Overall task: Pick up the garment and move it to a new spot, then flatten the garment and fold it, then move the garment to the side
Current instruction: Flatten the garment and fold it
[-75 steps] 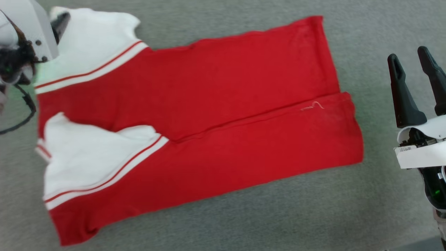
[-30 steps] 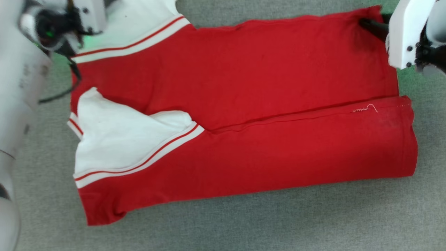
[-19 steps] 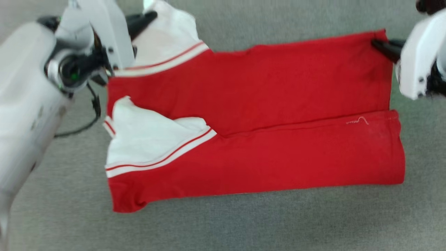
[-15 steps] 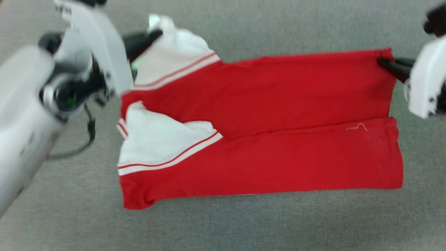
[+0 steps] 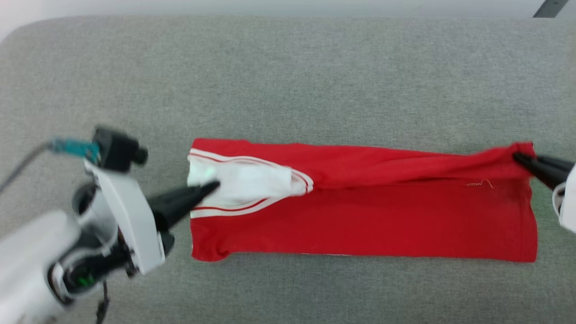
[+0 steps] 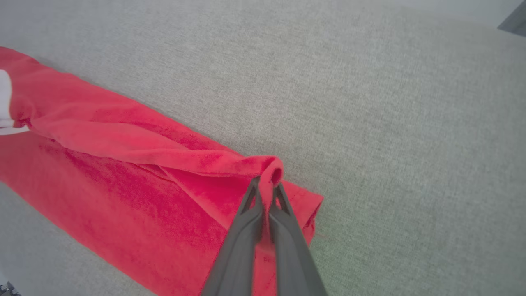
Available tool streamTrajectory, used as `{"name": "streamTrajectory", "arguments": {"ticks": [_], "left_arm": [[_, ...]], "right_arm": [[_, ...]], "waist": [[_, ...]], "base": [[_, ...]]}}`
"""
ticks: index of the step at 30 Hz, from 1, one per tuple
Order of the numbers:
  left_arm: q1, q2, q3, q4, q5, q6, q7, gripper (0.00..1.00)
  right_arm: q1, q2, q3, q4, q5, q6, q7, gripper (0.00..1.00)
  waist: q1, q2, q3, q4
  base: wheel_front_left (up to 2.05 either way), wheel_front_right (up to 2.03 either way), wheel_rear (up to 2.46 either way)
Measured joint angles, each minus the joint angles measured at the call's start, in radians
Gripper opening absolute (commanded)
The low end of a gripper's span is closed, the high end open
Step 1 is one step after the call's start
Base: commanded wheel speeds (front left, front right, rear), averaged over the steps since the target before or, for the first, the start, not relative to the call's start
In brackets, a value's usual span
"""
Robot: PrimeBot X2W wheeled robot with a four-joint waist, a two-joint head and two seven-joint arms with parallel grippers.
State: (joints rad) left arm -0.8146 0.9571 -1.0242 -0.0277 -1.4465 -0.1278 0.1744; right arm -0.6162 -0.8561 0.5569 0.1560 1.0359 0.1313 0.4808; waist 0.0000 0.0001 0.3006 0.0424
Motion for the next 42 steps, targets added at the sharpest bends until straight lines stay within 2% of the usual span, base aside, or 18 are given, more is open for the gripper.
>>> {"name": "streamTrajectory", "arguments": {"ticks": [6,11,16,17,18,19,20,21,22,23,29,35,36,38,42], "left_arm": [[0.084,-0.013,-0.030,0.015,-0.017,0.000,-0.055,0.00],[0.110,-0.052,-0.055,0.070,-0.013,0.000,-0.088,0.00],[0.115,-0.099,-0.065,0.139,-0.011,0.000,-0.121,0.00],[0.115,-0.106,-0.070,0.151,-0.007,0.000,-0.126,0.10],[0.115,-0.112,-0.073,0.166,0.000,0.000,-0.134,0.10],[0.114,-0.116,-0.077,0.178,0.006,0.000,-0.141,0.33],[0.113,-0.120,-0.082,0.188,0.017,0.000,-0.145,0.49],[0.113,-0.124,-0.085,0.197,0.026,0.000,-0.159,0.87],[0.115,-0.130,-0.082,0.202,0.026,-0.001,-0.181,1.00],[0.117,-0.135,-0.078,0.204,0.026,0.000,-0.202,1.00],[0.187,-0.149,-0.067,0.213,0.052,-0.001,-0.360,1.00],[0.292,-0.223,0.001,0.233,0.089,0.007,-0.433,1.00],[0.313,-0.242,0.030,0.237,0.103,0.015,-0.434,1.00],[0.361,-0.293,0.146,0.243,0.150,0.030,-0.436,1.00],[0.485,-0.391,0.307,0.252,0.276,0.033,-0.438,1.00]], "right_arm": [[0.122,0.003,-0.070,-0.047,-0.018,0.000,-0.010,0.00],[0.187,0.013,-0.081,-0.108,-0.057,0.000,-0.015,0.00],[0.189,0.032,-0.069,-0.084,-0.112,0.000,-0.024,0.00],[0.185,0.042,-0.065,-0.078,-0.114,0.000,-0.024,0.00],[0.179,0.050,-0.061,-0.074,-0.115,0.000,-0.025,0.00],[0.173,0.054,-0.059,-0.070,-0.119,0.000,-0.034,0.00],[0.170,0.059,-0.059,-0.066,-0.122,0.000,-0.045,0.08],[0.170,0.064,-0.058,-0.063,-0.121,0.000,-0.055,0.45],[0.170,0.068,-0.057,-0.059,-0.121,0.000,-0.065,0.83],[0.171,0.072,-0.057,-0.057,-0.118,0.000,-0.076,1.00],[0.224,0.075,-0.108,-0.034,-0.059,0.000,-0.131,1.00],[0.331,0.063,-0.196,-0.001,0.016,0.000,-0.138,1.00],[0.348,0.061,-0.209,0.001,0.024,0.000,-0.133,1.00],[0.379,0.059,-0.245,0.010,0.038,0.000,-0.121,1.00],[0.428,0.058,-0.319,0.064,0.064,0.000,-0.071,1.00]], "waist": [[0.0000,0.0000,0.014,0.012],[0.0000,0.0000,0.037,0.012],[0.0000,0.0000,0.059,0.007],[0.0000,0.0000,0.061,0.004],[0.0000,0.0000,0.062,0.002],[0.0000,0.0000,0.062,0.000],[0.0000,0.0000,0.060,-0.001],[0.0000,0.0000,0.057,-0.002],[0.0000,0.0000,0.052,-0.002],[0.0000,0.0000,0.046,-0.001],[0.0000,0.0000,-0.005,0.006],[0.0000,0.0000,-0.056,0.041],[0.0000,0.0000,-0.061,0.051],[0.0000,0.0000,-0.070,0.072],[0.0000,0.0000,-0.084,0.113]], "base": [[0.00,0.00,0.00],[0.00,0.00,0.00],[0.00,0.00,0.00],[0.00,0.00,0.00],[0.00,0.00,0.00],[0.00,0.00,0.00],[0.00,0.00,0.00],[0.00,0.00,0.00],[0.00,0.00,0.00],[0.00,0.00,0.00],[0.00,0.00,0.00],[0.00,0.00,0.00],[0.00,0.00,0.00],[0.00,0.00,0.00],[0.00,0.00,0.00]]}}
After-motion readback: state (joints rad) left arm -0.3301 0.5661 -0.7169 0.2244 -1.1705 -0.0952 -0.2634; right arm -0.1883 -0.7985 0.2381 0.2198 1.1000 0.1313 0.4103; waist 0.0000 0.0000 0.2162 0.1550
